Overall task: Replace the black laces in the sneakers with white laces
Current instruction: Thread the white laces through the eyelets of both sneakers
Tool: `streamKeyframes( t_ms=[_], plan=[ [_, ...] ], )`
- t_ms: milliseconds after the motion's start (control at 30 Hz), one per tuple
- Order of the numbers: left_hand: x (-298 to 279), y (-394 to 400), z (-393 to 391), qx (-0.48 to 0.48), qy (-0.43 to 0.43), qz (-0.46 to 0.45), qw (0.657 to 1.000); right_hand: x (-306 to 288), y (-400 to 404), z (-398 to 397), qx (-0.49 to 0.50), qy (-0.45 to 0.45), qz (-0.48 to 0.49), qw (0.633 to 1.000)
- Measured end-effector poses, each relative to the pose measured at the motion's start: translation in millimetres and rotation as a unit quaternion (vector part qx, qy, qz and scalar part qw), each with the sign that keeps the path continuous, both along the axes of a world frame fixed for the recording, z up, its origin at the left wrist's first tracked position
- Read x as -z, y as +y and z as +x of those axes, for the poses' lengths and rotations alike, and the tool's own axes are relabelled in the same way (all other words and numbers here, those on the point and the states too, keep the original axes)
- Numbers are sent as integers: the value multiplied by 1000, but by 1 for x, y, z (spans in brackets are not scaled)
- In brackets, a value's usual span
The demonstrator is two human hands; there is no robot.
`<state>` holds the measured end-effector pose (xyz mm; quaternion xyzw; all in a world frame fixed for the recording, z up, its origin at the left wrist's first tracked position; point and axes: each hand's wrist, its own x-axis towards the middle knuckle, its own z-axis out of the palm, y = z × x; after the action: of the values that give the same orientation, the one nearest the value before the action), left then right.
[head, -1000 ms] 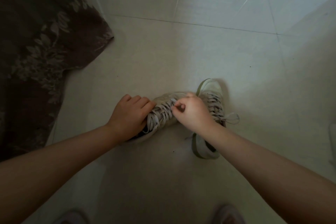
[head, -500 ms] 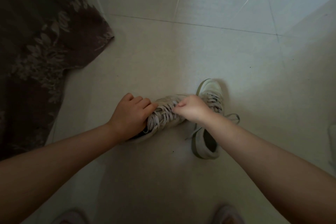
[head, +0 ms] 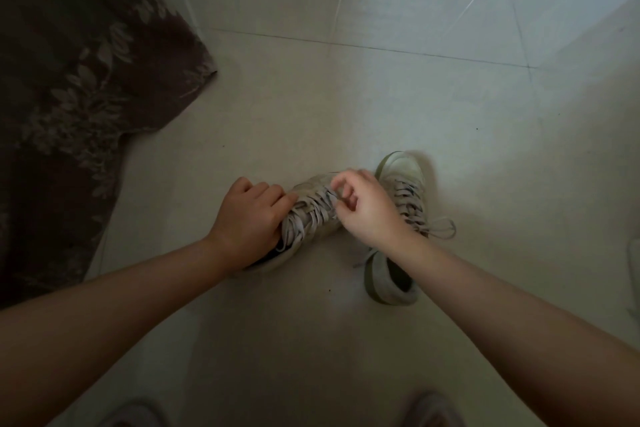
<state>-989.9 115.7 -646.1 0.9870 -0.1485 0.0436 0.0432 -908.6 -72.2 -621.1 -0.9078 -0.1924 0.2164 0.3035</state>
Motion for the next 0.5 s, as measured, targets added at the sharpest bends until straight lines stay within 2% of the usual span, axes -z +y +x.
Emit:
streamKeyframes(
  t_ms=[100, 233, 300, 367, 500],
  plan=[
    [-1, -1, 0, 1, -4, 0, 1000, -5, 7, -4, -71, -109, -92, 987],
    [-2, -2, 0, 0, -4, 2, 1000, -7, 17, -5, -60, -118, -163, 978],
    [-2, -1, -1, 0, -2, 1, 1000, -6, 21, -3, -31, -71, -144, 987],
    [-2, -1, -1, 1, -1, 2, 1000, -5, 22, 4, 13, 18, -109, 994],
    [-1, -1, -1, -8, 0, -7, 1000, -12, 17, 13, 54, 184, -19, 981]
  ],
)
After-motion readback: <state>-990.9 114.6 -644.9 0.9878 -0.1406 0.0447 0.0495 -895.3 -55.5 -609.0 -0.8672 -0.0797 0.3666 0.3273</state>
